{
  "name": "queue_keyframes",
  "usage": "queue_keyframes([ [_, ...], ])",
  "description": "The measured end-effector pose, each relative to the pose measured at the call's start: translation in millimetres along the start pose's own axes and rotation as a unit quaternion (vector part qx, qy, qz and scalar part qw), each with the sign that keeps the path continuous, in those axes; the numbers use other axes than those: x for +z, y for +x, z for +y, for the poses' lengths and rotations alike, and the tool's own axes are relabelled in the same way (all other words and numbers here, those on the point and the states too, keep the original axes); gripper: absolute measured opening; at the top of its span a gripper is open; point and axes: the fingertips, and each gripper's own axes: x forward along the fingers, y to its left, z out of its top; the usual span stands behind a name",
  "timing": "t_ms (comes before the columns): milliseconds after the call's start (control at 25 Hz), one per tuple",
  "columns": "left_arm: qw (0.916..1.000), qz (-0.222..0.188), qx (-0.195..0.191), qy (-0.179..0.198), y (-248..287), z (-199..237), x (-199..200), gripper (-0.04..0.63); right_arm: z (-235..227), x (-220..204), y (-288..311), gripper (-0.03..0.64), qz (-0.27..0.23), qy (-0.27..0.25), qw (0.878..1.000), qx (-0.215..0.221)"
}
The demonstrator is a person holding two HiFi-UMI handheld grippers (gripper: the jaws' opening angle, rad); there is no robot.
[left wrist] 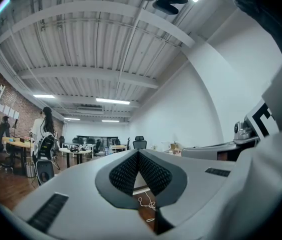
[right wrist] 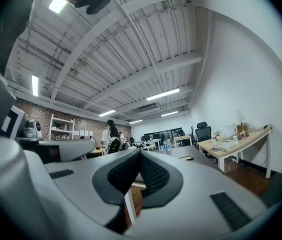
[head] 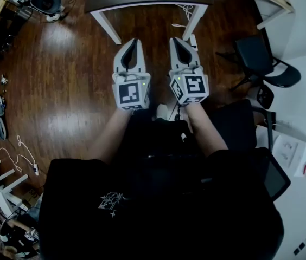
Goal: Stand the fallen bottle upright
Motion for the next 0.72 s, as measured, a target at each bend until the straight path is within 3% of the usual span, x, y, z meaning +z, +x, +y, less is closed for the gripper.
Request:
queue_keyframes([
  [720,0.9996,-0.008,-0.023,-0.012,-2,25,1,-0.014,34,4,17,0.012,0.003,-0.019,1.0,-0.008],
])
